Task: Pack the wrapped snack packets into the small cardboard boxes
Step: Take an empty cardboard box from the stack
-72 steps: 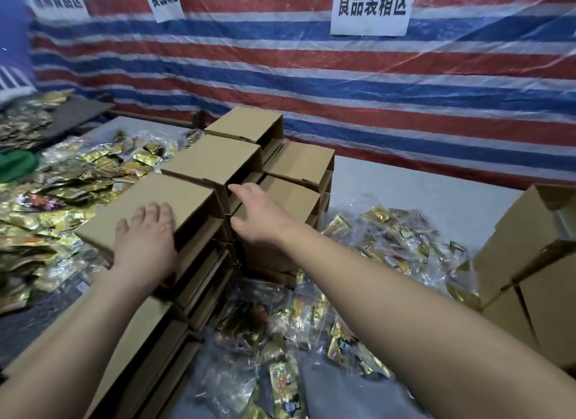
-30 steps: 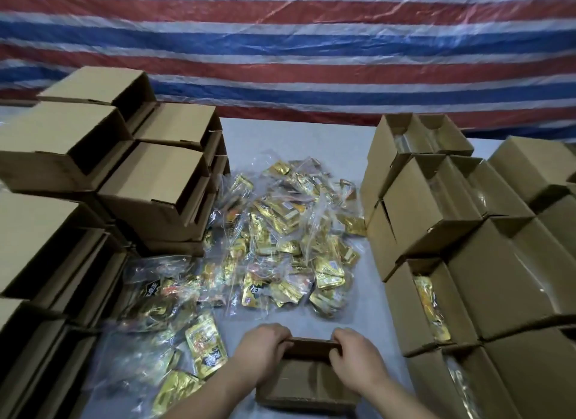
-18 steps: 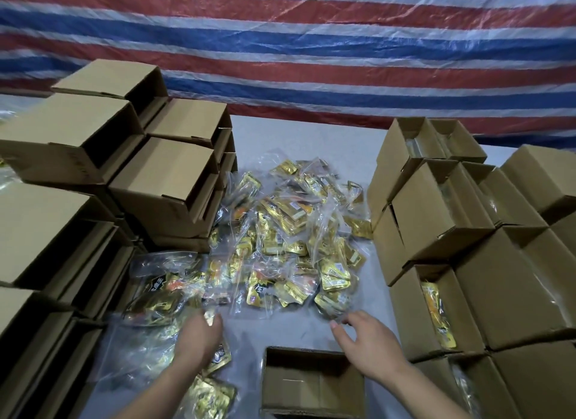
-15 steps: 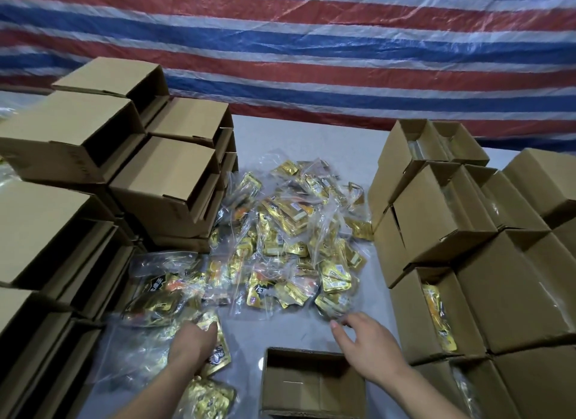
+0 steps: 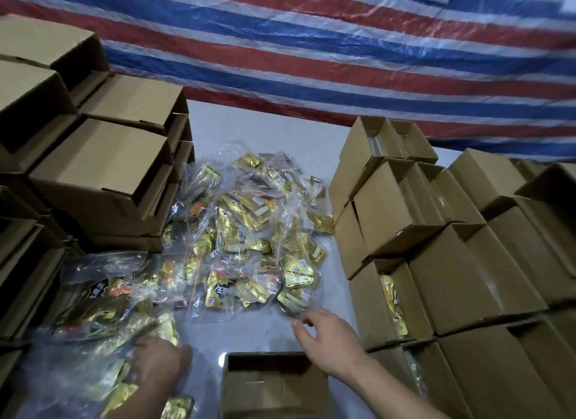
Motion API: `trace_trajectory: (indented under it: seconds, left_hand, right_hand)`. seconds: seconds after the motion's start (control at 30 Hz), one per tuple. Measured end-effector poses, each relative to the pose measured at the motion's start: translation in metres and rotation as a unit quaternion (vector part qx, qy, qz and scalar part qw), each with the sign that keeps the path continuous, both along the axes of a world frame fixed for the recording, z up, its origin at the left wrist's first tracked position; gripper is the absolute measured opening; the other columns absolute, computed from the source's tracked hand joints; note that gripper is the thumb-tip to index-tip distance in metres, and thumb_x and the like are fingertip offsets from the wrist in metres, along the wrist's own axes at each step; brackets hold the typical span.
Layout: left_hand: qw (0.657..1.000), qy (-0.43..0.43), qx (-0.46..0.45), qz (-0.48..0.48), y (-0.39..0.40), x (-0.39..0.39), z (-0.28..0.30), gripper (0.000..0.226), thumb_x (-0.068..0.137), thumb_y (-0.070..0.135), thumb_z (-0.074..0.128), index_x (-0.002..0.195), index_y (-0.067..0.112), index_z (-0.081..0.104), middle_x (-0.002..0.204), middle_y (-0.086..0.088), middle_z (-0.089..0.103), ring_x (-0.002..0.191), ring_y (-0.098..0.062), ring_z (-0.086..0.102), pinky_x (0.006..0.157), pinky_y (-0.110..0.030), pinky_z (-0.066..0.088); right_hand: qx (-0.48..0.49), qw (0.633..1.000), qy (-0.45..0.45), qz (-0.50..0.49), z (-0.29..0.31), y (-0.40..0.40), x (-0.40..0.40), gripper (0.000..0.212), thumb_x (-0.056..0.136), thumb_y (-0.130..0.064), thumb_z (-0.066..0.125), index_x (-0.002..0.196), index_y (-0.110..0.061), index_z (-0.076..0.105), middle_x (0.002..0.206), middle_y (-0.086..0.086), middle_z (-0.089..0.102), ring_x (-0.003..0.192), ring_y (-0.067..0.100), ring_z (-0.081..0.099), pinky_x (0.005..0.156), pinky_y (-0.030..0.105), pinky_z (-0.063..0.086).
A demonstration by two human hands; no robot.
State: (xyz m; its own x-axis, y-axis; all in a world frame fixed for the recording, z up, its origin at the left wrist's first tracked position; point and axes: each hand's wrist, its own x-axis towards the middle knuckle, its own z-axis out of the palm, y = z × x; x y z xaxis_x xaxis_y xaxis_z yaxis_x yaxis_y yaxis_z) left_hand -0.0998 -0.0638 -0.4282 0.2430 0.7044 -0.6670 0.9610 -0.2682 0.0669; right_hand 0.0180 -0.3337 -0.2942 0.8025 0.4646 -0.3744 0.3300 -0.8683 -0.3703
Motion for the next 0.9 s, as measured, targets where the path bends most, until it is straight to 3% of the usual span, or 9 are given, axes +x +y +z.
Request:
trace_trajectory:
  seconds: [0.07, 0.13, 0.27, 0.37, 0.43, 0.5, 0.6, 0.77, 0.9]
  left_hand:
    - [0.997, -0.054, -0.040, 0.035, -0.002, -0.003, 0.016, 0.079, 0.086, 0.064, 0.054, 0.113, -0.009, 0.065, 0.111, -0.026, 0.065, 0.103, -0.034, 0.063, 0.097, -0.046, 0.049]
    - [0.981, -0.155, -0.076, 0.091, -0.008, -0.006, 0.043, 0.068, 0.080, 0.064, 0.061, 0.086, -0.003, 0.070, 0.073, -0.015, 0.069, 0.069, -0.025, 0.064, 0.078, -0.037, 0.055]
    - [0.918, -0.361, -0.112, 0.117, -0.029, -0.009, 0.102, 0.057, 0.081, 0.022, 0.074, 0.132, 0.019, 0.047, 0.071, 0.001, 0.069, 0.052, -0.008, 0.064, 0.045, -0.021, 0.050]
    - [0.874, -0.463, -0.138, 0.049, -0.040, 0.008, 0.148, 0.055, 0.082, 0.024, 0.075, 0.122, 0.045, 0.044, 0.087, 0.009, 0.071, 0.064, -0.005, 0.069, 0.057, -0.027, 0.057]
    - [0.846, -0.511, -0.151, -0.018, -0.047, 0.022, 0.179, 0.053, 0.079, 0.029, 0.074, 0.111, 0.060, 0.045, 0.093, 0.011, 0.071, 0.074, -0.005, 0.069, 0.065, -0.032, 0.058]
    - [0.824, -0.536, -0.169, -0.072, -0.060, 0.037, 0.205, 0.055, 0.072, 0.039, 0.069, 0.108, 0.070, 0.042, 0.099, 0.015, 0.069, 0.085, -0.003, 0.068, 0.074, -0.032, 0.058]
    - [0.816, -0.538, -0.142, -0.156, -0.079, 0.054, 0.227, 0.069, 0.074, 0.049, 0.064, 0.137, 0.057, 0.036, 0.135, 0.023, 0.051, 0.125, 0.001, 0.050, 0.106, -0.032, 0.044]
    - [0.834, -0.428, -0.119, -0.327, -0.086, 0.073, 0.244, 0.091, 0.080, 0.080, 0.035, 0.157, 0.039, 0.006, 0.162, 0.020, 0.004, 0.150, -0.006, 0.007, 0.123, -0.039, 0.016]
    - [0.831, -0.411, -0.123, -0.355, -0.081, 0.076, 0.256, 0.089, 0.080, 0.086, 0.017, 0.150, 0.036, 0.037, 0.158, 0.012, 0.026, 0.145, -0.006, 0.024, 0.120, -0.034, 0.023]
  right_hand:
    - [0.019, 1.000, 0.006, -0.021, 0.000, 0.002, 0.004, 0.043, 0.093, -0.061, 0.038, 0.096, -0.026, 0.062, 0.100, -0.011, 0.061, 0.096, 0.011, 0.057, 0.080, 0.030, 0.046]
    - [0.047, 0.998, 0.016, -0.047, 0.001, 0.010, 0.007, 0.041, 0.093, -0.059, 0.042, 0.083, -0.023, 0.058, 0.088, -0.010, 0.061, 0.086, 0.010, 0.058, 0.075, 0.029, 0.046]
    - [0.157, 0.976, 0.076, -0.127, 0.011, 0.039, 0.007, 0.039, 0.095, -0.050, 0.052, 0.082, -0.015, 0.066, 0.069, -0.006, 0.062, 0.065, 0.008, 0.055, 0.063, 0.026, 0.046]
    - [0.295, 0.915, 0.197, -0.192, 0.033, 0.071, 0.006, 0.021, 0.092, -0.048, 0.061, 0.093, -0.027, 0.068, 0.087, -0.015, 0.068, 0.084, 0.000, 0.062, 0.069, 0.010, 0.044]
    - [0.391, 0.830, 0.332, -0.219, 0.051, 0.090, 0.006, 0.039, 0.082, -0.055, 0.064, 0.111, -0.029, 0.063, 0.114, -0.005, 0.067, 0.108, 0.012, 0.061, 0.090, 0.027, 0.050]
    - [0.447, 0.756, 0.421, -0.226, 0.067, 0.101, 0.007, 0.058, 0.075, -0.058, 0.065, 0.121, -0.023, 0.065, 0.119, 0.003, 0.068, 0.106, 0.022, 0.064, 0.088, 0.037, 0.054]
    - [0.508, 0.683, 0.464, -0.243, 0.086, 0.101, 0.015, 0.045, 0.077, -0.051, 0.070, 0.101, -0.015, 0.078, 0.101, 0.010, 0.073, 0.090, 0.024, 0.071, 0.082, 0.034, 0.057]
    - [0.553, 0.652, 0.448, -0.263, 0.095, 0.071, 0.034, 0.040, 0.076, -0.046, 0.071, 0.099, -0.014, 0.079, 0.100, 0.012, 0.072, 0.088, 0.025, 0.071, 0.081, 0.037, 0.056]
    - [0.554, 0.643, 0.448, -0.282, 0.084, 0.044, 0.042, 0.057, 0.077, -0.054, 0.067, 0.108, -0.006, 0.076, 0.102, 0.018, 0.071, 0.089, 0.033, 0.067, 0.078, 0.042, 0.053]
